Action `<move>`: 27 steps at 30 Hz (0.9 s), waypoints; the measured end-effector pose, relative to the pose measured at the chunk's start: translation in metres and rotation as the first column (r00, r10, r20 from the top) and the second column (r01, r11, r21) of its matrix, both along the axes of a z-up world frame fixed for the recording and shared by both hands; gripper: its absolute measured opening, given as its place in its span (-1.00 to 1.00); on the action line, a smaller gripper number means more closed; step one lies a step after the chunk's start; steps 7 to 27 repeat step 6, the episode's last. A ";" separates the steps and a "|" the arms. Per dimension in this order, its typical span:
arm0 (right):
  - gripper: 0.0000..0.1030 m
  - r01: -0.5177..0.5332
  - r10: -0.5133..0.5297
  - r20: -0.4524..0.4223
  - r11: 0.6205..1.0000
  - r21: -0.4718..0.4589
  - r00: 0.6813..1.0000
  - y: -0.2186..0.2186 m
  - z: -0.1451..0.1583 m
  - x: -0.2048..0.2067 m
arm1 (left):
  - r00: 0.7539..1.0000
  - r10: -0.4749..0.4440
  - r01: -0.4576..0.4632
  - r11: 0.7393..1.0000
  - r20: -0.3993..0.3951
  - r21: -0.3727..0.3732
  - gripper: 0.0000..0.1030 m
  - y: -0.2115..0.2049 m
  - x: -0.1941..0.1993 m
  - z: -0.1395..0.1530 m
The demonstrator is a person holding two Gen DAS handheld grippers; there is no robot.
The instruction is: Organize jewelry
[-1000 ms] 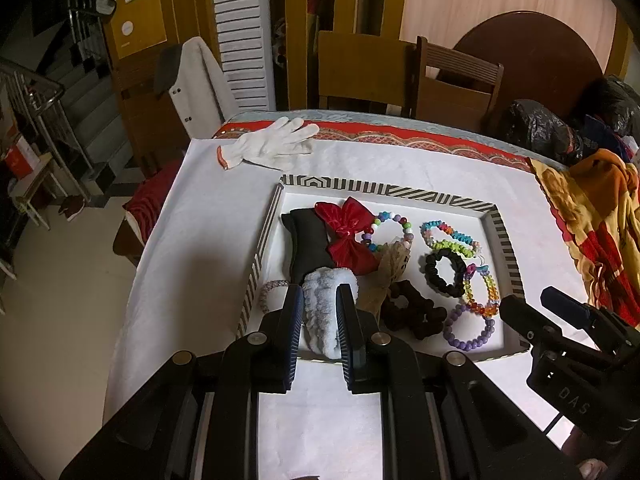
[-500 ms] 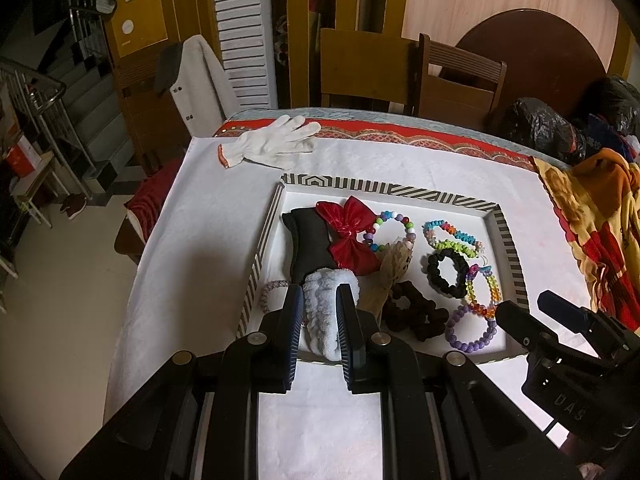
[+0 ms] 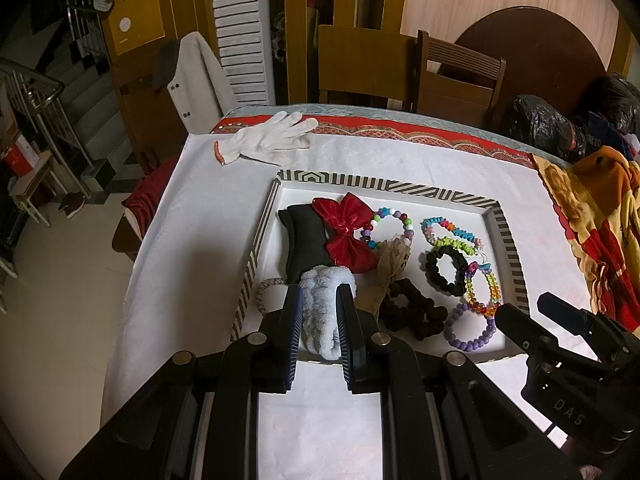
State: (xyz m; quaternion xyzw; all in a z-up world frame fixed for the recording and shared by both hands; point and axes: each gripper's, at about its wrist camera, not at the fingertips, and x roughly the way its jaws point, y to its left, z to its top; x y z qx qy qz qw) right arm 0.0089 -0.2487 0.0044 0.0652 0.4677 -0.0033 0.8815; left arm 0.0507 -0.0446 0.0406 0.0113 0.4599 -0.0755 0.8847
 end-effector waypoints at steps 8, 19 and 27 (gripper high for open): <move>0.28 -0.014 0.014 -0.007 1.000 0.013 1.000 -0.002 -0.004 -0.003 | 1.000 -0.013 0.013 1.000 0.016 0.010 -0.83 -0.004 -0.002 -0.001; 0.28 -0.014 0.014 -0.007 1.000 0.013 1.000 -0.002 -0.004 -0.003 | 1.000 -0.013 0.013 1.000 0.016 0.010 -0.83 -0.004 -0.002 -0.001; 0.28 -0.014 0.014 -0.007 1.000 0.013 1.000 -0.002 -0.004 -0.003 | 1.000 -0.013 0.013 1.000 0.016 0.010 -0.83 -0.004 -0.002 -0.001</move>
